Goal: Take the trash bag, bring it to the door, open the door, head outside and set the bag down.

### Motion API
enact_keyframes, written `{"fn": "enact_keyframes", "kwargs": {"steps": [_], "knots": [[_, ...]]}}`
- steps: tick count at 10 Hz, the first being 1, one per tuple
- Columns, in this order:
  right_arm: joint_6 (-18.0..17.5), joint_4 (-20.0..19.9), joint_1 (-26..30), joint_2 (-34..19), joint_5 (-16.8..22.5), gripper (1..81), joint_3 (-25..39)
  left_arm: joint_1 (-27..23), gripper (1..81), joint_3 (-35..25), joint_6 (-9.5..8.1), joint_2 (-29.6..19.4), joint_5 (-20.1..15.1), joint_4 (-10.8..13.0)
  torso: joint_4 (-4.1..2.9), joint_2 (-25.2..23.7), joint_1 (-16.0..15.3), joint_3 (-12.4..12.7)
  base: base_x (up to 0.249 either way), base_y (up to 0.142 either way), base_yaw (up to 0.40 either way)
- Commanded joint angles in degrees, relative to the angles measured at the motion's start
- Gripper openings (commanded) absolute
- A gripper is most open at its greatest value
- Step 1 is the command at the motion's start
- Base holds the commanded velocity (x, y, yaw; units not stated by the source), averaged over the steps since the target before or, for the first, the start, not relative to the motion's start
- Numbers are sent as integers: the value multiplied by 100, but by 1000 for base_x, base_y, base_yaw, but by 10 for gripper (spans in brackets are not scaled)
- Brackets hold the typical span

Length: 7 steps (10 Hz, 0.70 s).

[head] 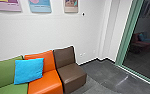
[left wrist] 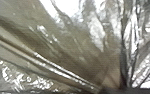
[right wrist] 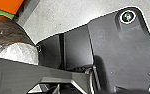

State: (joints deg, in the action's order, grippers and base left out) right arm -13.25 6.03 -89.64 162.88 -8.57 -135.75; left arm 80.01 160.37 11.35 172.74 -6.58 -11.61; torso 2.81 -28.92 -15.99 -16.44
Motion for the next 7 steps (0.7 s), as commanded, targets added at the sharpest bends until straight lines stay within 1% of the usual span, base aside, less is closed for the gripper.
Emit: {"fn": "enact_keyframes", "kwargs": {"steps": [1, 5, 7], "knots": [[24, 108, 222, 169, 268, 811, -257, -323, 10, 144, 34, 94, -344, -8, 0, 560, 361, 0, 0, 0, 0], [59, 161, 205, 476, 276, 811, -732, -323, 10, 153, 78, 112, -344, 0, 0, 1414, 911, 0, 0, 0, 0], [68, 161, 196, 503, 268, 811, -741, -314, 10, 153, 78, 112, -344, 0, 0, 1834, 1182, 451, 0, 0, 0]]}}
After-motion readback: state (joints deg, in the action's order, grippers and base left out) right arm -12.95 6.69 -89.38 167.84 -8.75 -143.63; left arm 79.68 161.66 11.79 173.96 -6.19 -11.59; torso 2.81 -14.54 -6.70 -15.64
